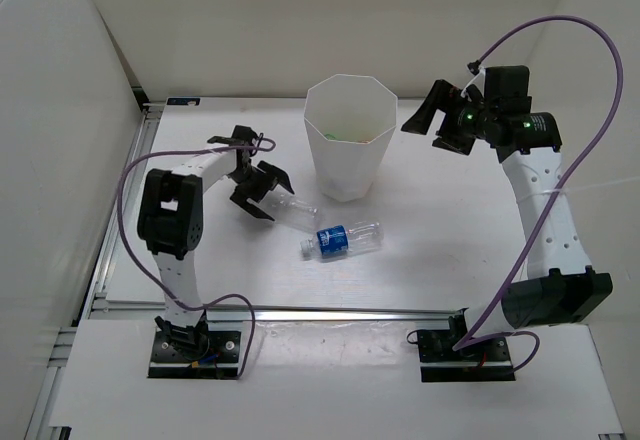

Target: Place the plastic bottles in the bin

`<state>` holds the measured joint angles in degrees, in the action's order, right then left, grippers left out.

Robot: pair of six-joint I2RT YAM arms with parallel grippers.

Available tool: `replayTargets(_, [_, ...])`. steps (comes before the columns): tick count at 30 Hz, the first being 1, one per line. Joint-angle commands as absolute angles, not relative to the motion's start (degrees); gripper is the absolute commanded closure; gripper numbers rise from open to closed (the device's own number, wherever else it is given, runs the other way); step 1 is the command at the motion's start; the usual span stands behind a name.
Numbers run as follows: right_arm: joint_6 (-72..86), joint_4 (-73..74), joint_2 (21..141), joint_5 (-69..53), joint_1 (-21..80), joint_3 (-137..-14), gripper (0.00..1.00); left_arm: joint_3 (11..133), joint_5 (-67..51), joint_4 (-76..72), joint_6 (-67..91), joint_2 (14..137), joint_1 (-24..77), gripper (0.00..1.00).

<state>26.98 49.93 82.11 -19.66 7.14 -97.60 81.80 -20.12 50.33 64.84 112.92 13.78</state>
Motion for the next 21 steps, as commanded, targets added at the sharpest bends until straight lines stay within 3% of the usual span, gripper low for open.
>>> replayTargets(1, [26.46,48.87,80.42,-19.69,6.94,-97.56,0.0,84.46,-19.95,50.36,62.14,116.53,13.89,0.0])
replayTargets(5, [25.93,49.48,79.89,-19.69,6.42,-97.56,0.0,85.08,-19.43,50.36,61.52,118.48,14.41,0.02])
replayTargets(11, [25.93,50.01,79.28,-19.69,5.89,-95.98,0.0,84.55,-17.24,50.89,60.38,116.82,13.8,0.31])
replayTargets(15, [26.45,49.39,78.14,-19.69,5.89,-94.83,0.0,89.81,-10.05,55.01,62.57,109.26,11.96,0.31])
replayTargets(21, [27.69,47.02,77.61,-20.38,5.89,-90.89,0.0,111.77,3.24,51.43,57.42,101.69,15.19,0.35])
